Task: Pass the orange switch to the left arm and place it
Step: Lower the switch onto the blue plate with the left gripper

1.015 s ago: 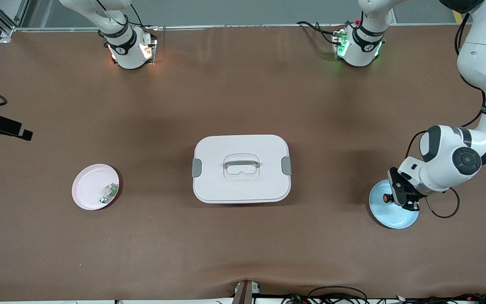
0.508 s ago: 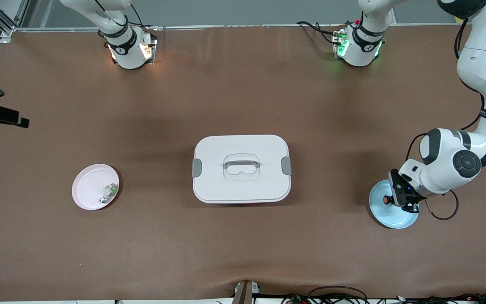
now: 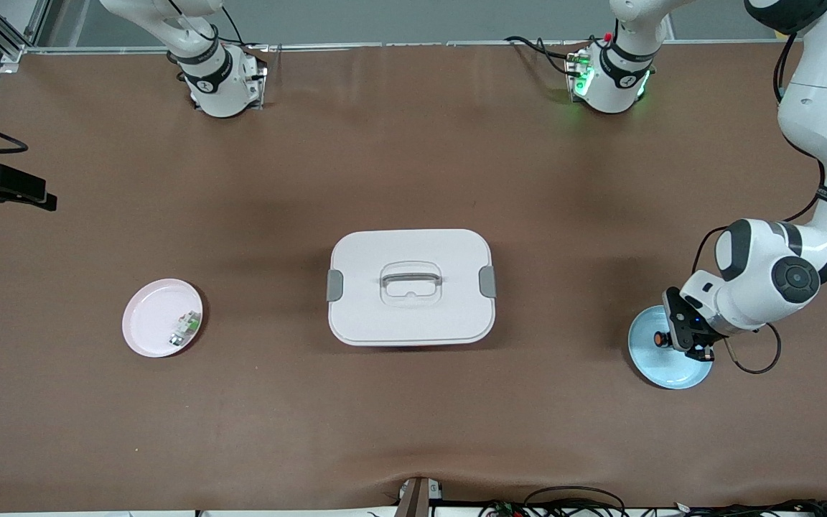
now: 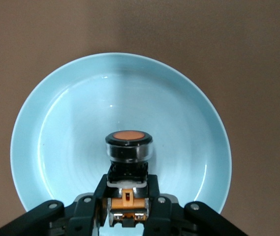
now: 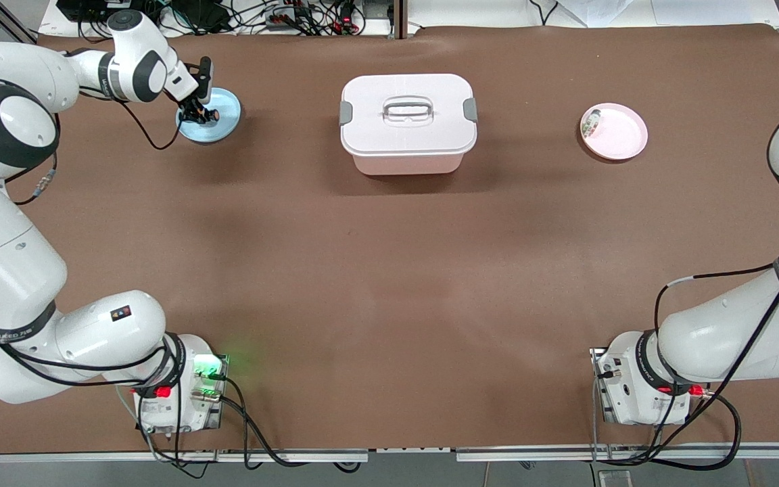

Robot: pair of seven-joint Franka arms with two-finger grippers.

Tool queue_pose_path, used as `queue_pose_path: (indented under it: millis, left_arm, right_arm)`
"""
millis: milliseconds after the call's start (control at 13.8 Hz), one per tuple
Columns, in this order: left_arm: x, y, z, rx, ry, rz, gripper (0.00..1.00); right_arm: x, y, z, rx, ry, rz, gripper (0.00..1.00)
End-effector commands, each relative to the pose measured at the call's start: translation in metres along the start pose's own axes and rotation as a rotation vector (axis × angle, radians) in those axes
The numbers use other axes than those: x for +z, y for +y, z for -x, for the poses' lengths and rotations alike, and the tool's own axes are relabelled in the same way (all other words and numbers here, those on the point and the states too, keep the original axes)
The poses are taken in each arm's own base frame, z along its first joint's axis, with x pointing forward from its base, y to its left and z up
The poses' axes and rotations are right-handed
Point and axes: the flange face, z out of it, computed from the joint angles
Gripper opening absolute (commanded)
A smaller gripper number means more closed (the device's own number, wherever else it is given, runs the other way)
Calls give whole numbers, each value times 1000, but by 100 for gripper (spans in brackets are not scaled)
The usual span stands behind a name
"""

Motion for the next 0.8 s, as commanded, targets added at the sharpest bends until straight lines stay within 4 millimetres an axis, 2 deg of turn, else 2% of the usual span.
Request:
queue_pose_path:
  millis: [0,73,145,363,580,725]
  left_arm:
    - [5,-3,1,25,0,-20,32]
    - [4,-4,0,24,2,-24,61]
    - [4,-4,2,12,7,-23,100]
    - [-9,-8,0,9,8,-42,100]
    - [-41,-15,-3,-49,30,-66,100]
    - [-61,-21,-2,-121,70,-22,100]
  right_arm:
    - [11,6,35,-28,29,12,100]
    - [12,6,38,-28,29,11,100]
    - [12,6,38,-28,29,11,100]
    - [11,7,40,-23,29,11,100]
    - [12,8,41,-20,25,8,100]
    - [13,13,42,2,18,2,100]
